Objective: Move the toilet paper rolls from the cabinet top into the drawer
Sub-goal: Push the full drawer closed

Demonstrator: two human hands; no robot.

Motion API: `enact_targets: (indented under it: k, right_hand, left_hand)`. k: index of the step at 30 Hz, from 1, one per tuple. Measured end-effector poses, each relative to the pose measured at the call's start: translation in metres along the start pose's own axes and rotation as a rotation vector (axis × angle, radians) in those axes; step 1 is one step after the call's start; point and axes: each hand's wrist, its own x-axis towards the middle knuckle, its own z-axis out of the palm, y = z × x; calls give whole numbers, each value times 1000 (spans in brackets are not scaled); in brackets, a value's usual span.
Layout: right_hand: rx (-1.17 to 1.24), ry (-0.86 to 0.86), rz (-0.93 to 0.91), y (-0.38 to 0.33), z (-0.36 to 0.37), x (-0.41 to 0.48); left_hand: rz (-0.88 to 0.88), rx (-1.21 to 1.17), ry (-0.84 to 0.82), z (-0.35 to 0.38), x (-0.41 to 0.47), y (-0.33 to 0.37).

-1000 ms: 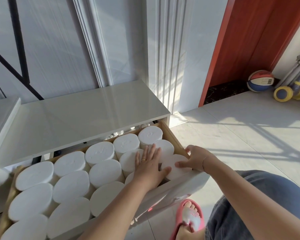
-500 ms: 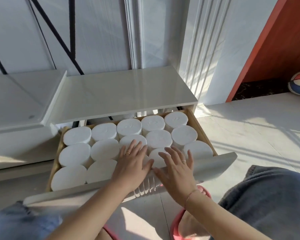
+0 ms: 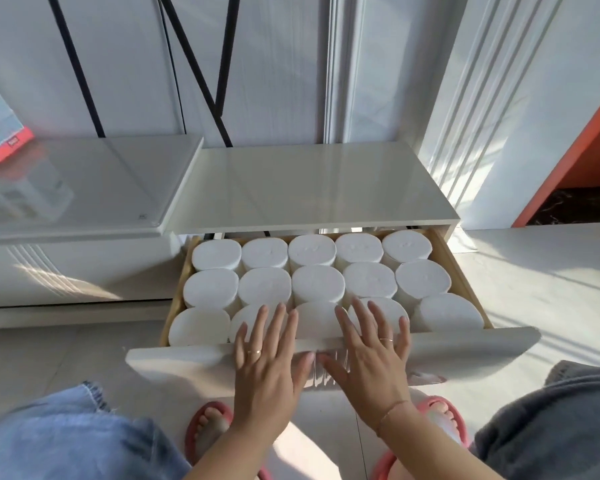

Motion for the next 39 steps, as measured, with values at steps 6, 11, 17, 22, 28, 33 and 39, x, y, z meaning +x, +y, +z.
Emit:
enact_targets:
  k: [6, 11, 17, 22, 28, 33, 39]
  right_hand:
    - [22, 30, 4, 5, 12, 51]
    - [2, 25, 6, 10, 21, 113]
    - [-48, 10, -18, 16, 28, 171]
    - [-45, -3, -21, 17, 30, 204]
    - [-51, 63, -42, 21, 38, 224]
    - [-95, 100, -49, 22, 42, 228]
    - [-76, 60, -36, 19, 37, 225]
  left_hand:
    - [12, 21, 49, 21, 47, -15]
    - [30, 49, 29, 33, 103, -33]
    - [62, 90, -92, 48, 160, -56]
    - [58, 166, -124, 58, 188, -66]
    - [52, 151, -93, 63, 206, -71]
    - [55, 157, -69, 63, 206, -71]
    - [45, 96, -47, 60, 206, -70]
